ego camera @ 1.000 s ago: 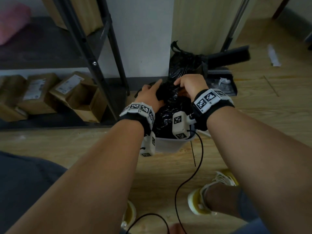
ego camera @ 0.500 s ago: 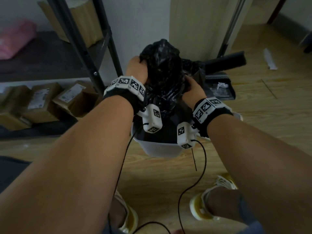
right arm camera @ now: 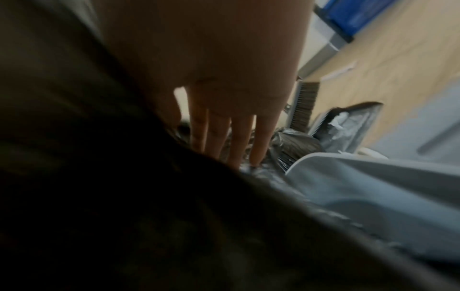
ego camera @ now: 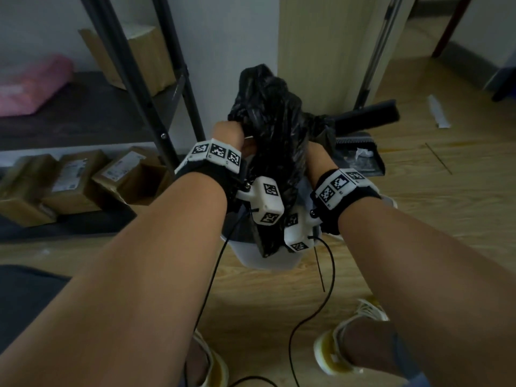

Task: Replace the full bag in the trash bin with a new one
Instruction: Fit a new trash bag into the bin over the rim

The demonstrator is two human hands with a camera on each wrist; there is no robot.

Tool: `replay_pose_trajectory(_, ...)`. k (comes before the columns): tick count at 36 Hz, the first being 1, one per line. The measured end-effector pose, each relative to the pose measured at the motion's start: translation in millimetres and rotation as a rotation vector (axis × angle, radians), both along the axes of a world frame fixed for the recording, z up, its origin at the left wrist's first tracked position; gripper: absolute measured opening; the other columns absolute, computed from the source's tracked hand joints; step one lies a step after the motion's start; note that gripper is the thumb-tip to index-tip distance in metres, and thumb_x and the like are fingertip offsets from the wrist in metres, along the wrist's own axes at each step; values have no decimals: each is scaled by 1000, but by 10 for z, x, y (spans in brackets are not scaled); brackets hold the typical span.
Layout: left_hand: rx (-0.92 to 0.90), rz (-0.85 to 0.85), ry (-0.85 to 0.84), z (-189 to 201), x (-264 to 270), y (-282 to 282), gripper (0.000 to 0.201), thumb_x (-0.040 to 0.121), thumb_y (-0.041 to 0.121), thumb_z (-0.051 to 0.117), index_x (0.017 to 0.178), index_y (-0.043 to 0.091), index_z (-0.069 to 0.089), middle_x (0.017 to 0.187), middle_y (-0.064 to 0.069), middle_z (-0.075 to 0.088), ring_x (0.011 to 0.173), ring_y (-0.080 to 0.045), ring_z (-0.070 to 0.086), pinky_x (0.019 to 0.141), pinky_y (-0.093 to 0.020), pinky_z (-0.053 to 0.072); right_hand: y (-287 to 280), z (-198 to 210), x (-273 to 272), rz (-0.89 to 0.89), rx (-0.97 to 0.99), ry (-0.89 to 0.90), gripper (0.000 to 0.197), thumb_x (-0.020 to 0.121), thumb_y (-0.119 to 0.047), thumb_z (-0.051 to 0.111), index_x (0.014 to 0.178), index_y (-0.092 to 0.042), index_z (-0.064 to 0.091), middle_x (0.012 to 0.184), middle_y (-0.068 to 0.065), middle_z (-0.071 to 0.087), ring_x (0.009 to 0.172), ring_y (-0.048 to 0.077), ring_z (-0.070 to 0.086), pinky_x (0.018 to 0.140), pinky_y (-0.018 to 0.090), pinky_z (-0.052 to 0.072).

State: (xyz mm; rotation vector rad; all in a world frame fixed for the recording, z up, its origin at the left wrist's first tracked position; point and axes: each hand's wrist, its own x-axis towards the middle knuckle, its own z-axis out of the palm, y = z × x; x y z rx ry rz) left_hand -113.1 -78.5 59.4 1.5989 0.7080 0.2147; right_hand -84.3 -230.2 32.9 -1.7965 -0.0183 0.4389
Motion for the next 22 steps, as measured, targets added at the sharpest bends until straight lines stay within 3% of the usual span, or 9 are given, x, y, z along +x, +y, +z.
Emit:
replay_pose_trajectory(2,3,20,51,-34,-8,56,41,103,12,33,142,4,39,137,-13,52,87,-17,62,57,-17,54,-11,-11,35,-68,157,98,38,102,-29,42,119,-2,61,108,17,66,108,33,60,91,37,48)
replay_pose_trajectory(4,11,28,68,-71,-29,91,42,102,12,36,144,5,38,141,-11,49,104,-19,61,50,-10,51,-20,14,53,-100,233,203,55,92,-53,50,122,-8,61,105,9,68,98,28,63,89,37,51)
replay_pose_trajectory(7,-8,73,45,-150,-40,140,41,101,12,40,141,4,42,138,-11,53,85,-13,61,44,-8,46,-62,-15,90,-13,241,219,96,60,-77,61,133,-15,56,121,5,66,105,25,64,97,41,49)
replay_pose_trajectory(9,-27,98,27,-194,-34,172,40,100,11,41,139,2,44,133,-12,57,70,-9,61,49,-11,50,-83,-14,36,66,224,151,86,62,-65,71,130,-14,60,119,3,68,108,22,65,98,37,49)
replay_pose_trajectory(11,-58,120,1,-181,-46,166,39,100,10,40,138,-1,43,126,-14,61,70,-10,63,52,-15,52,-90,-41,19,134,207,90,56,77,-38,75,124,-9,63,113,7,71,102,22,68,93,35,52)
replay_pose_trajectory(13,-110,112,-26,-126,-45,134,39,101,7,36,138,-4,42,114,-15,62,70,-14,63,53,-16,52,-85,-81,9,126,64,19,36,86,-16,70,120,-6,65,110,11,71,99,26,68,93,38,53)
replay_pose_trajectory(15,-88,67,-36,-80,-24,105,40,100,4,36,139,-4,40,114,-18,60,70,-15,61,60,-19,55,-85,-94,49,58,-62,-40,27,90,-11,64,116,-5,67,111,14,69,101,30,65,96,40,52)
replay_pose_trajectory(19,230,-38,36,-158,-29,173,45,93,3,46,138,6,43,133,-18,55,106,-29,63,94,-38,53,-141,-110,209,-59,-167,-98,16,93,-14,56,102,-5,66,116,22,64,109,38,60,100,47,47)
replay_pose_trajectory(22,485,-244,153,-228,-115,215,52,86,-10,49,134,10,51,136,-16,53,124,-32,52,101,-34,45,-253,-2,201,-4,-544,-199,33,99,-7,43,130,1,52,134,25,51,124,38,48,103,38,38)
